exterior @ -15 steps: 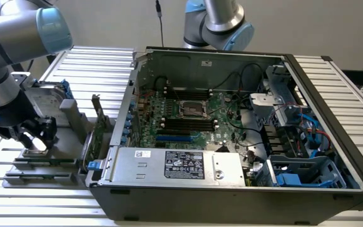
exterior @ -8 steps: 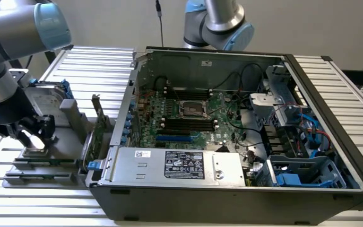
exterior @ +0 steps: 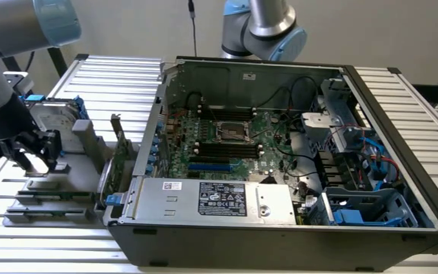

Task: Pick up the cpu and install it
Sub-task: 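Pick up the cpu and move it towards the insertion slot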

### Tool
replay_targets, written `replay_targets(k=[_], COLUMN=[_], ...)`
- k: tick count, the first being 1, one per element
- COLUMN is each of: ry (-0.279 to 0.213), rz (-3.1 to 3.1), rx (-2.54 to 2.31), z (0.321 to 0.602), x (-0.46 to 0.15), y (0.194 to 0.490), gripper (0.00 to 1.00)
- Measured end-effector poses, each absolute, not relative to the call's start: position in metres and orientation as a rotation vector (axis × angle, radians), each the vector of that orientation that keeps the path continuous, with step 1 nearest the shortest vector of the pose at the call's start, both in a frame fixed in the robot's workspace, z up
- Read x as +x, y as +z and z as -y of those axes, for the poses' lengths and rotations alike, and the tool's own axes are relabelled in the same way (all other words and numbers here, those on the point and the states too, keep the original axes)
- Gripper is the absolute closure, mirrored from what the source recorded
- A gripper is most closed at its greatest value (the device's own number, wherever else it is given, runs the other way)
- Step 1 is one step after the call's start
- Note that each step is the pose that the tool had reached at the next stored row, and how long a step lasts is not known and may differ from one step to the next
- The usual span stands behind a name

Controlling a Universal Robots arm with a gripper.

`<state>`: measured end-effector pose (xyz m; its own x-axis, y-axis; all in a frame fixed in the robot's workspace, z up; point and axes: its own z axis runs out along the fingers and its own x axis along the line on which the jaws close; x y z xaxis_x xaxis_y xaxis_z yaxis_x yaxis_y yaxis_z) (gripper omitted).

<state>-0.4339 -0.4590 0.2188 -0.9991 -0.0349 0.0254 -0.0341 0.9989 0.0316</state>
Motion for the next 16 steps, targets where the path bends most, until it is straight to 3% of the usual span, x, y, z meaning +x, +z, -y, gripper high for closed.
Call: replay_targets(k=[16], ry=[-0.049], rz=[3.109], rx=[0.054], z=[0.459], x=[-0.43], y=[0.291], gripper=[0.45])
